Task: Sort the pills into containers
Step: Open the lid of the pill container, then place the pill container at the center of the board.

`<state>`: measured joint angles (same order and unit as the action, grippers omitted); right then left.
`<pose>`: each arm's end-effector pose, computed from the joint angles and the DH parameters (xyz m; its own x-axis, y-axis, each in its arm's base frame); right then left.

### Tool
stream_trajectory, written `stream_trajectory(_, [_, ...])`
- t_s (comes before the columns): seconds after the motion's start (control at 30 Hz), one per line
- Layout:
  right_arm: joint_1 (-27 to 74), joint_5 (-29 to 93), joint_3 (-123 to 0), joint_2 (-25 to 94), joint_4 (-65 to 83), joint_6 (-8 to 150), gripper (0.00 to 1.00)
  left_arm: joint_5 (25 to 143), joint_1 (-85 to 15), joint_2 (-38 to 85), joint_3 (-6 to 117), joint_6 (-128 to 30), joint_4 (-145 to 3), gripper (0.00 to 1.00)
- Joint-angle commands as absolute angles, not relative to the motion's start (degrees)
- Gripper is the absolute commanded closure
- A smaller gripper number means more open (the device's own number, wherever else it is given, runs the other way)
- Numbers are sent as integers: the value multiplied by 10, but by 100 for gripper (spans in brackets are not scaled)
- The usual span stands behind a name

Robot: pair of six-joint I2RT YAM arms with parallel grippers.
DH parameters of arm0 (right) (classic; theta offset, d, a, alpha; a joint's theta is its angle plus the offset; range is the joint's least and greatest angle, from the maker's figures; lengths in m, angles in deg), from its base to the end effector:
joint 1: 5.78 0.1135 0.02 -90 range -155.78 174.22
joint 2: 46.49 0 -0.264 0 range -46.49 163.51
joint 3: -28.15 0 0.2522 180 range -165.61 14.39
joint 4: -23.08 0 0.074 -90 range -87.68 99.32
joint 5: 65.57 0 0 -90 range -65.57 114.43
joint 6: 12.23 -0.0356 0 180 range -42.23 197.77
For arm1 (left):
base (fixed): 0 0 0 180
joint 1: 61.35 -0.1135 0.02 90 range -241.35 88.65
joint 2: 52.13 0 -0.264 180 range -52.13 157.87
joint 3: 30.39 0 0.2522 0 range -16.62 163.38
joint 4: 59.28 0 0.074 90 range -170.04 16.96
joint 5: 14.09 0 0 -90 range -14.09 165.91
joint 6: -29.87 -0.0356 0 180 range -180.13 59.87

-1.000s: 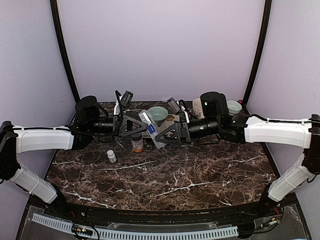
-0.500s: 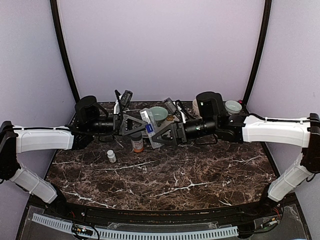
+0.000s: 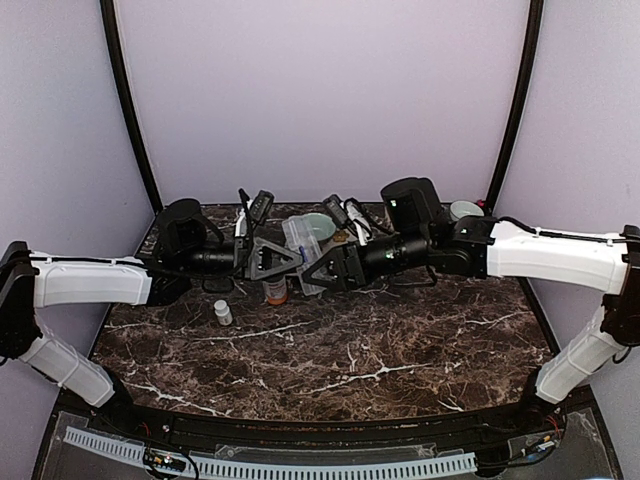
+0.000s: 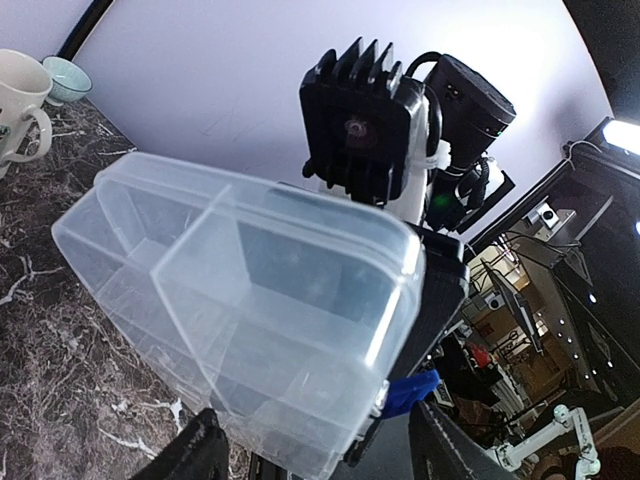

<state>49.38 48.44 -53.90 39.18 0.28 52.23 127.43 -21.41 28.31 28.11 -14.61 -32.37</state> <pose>0.1864 0.2932 0.3134 -0.6423 -0.2335 -0.7300 -0.7547 0.3585 0.5495 0.2166 -0.2177 0.2879 -0.6651 -0.0221 -0.7464 0.7462 -0.0562 -0.6633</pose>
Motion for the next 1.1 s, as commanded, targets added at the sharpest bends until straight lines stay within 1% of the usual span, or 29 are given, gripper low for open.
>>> stream_trajectory(0.0, [508,477,-548,405,-3,532,70,1286,-197,279,286,-144,-262,35])
stream_trajectory(0.27, [507,535,-523,387,41,515,69,1263,-197,275,276,-166,-269,38])
stream_trajectory(0.5, [506,597,-480,355,94,478,69,1265,-198,262,264,-165,-250,39])
stream_trajectory(0.67, [506,621,-472,347,112,466,69,1278,-198,261,255,-156,-230,41])
stream_trajectory(0.9, [514,628,-481,352,111,464,68,1283,-197,270,256,-147,-215,43])
stream_trajectory(1.07, [526,610,-499,366,82,479,67,1292,-197,281,268,-136,-200,43])
